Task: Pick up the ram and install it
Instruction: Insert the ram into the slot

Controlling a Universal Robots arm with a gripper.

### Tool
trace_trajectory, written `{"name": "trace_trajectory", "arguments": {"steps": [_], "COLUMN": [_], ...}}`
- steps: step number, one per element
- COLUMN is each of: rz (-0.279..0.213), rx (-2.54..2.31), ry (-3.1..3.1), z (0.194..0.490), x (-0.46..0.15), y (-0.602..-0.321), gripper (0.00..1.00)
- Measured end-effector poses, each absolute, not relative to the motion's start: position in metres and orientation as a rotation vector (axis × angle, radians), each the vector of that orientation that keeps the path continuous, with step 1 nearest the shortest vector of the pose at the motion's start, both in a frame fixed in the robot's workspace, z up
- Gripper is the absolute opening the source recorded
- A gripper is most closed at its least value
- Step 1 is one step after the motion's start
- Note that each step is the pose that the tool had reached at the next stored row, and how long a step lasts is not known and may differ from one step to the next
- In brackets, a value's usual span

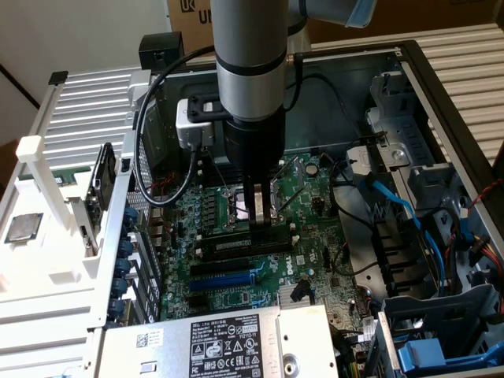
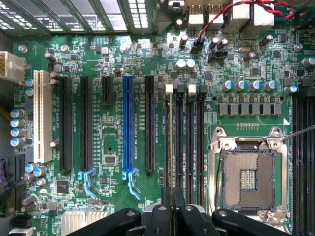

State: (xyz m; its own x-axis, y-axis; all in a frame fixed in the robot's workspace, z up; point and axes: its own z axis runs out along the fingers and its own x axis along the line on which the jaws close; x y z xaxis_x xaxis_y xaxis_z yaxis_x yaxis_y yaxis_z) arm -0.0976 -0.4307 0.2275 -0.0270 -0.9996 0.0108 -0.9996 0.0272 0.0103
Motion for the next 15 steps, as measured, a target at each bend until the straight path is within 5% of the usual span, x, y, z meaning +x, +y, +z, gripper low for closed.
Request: {"name": "trace_trajectory", "arguments": {"steps": [15], "rz": [0.004], "rx": [2.179], "ry": [-2.239], "z": [0.2265], "x": [-0.0976], "y": [-0.4307], "gripper": [0.12]}}
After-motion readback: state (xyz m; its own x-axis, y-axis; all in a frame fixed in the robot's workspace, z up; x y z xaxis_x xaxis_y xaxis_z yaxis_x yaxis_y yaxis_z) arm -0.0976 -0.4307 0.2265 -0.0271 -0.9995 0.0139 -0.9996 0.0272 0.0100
